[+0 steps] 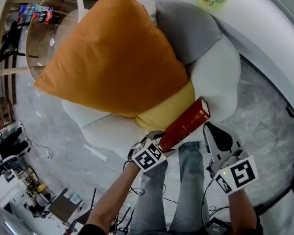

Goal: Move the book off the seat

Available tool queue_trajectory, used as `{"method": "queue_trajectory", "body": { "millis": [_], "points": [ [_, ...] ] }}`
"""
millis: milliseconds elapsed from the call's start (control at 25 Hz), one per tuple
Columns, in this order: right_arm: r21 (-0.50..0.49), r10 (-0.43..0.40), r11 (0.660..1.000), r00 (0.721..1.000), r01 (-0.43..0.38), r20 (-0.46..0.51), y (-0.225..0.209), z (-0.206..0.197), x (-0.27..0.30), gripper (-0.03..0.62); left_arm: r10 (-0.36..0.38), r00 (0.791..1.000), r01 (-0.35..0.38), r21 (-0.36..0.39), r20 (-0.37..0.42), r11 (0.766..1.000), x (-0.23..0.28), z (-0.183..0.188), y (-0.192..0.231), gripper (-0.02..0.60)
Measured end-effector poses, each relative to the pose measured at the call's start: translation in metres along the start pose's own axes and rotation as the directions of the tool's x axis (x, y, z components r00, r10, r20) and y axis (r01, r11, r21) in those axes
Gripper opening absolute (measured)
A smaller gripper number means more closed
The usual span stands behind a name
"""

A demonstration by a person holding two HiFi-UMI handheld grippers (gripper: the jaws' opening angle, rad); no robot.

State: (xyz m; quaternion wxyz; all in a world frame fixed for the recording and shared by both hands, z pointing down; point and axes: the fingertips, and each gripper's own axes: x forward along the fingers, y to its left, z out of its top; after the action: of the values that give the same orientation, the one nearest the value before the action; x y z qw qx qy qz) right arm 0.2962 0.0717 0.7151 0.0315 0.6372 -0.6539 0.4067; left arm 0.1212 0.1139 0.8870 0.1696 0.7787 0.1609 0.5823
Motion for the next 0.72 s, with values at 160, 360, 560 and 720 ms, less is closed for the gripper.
{"method": "queue_trajectory", "body": {
  "millis": [160,360,560,720],
  "points": [
    [-0.001,-0.001,1.0,1.0,0.001,-0.007,0.002,-0.003,-0.003,0.008,0.001,0.999,-0.003,-0.039,-0.043,0.999,0.02,-0.014,-0.007,0.581],
    [0.001,-0.013,1.0,1.0,0.013,-0.008,-0.004,-0.01,-0.008,0.008,-0.052,0.998,0.053,-0.054,0.032,0.997,0.055,0.0,-0.06,0.583],
    [0.012,-0.058,0.998,0.998,0.058,-0.02,-0.028,-0.027,-0.022,0.008,-0.047,0.999,0.046,-0.058,-0.005,0.997,0.081,-0.01,-0.07,0.583],
    [0.035,-0.1,0.994,0.995,0.101,-0.016,-0.044,-0.04,-0.031,0.008,-0.047,0.998,0.047,0.007,-0.031,0.999,0.098,-0.008,-0.055,0.581]
  ]
}}
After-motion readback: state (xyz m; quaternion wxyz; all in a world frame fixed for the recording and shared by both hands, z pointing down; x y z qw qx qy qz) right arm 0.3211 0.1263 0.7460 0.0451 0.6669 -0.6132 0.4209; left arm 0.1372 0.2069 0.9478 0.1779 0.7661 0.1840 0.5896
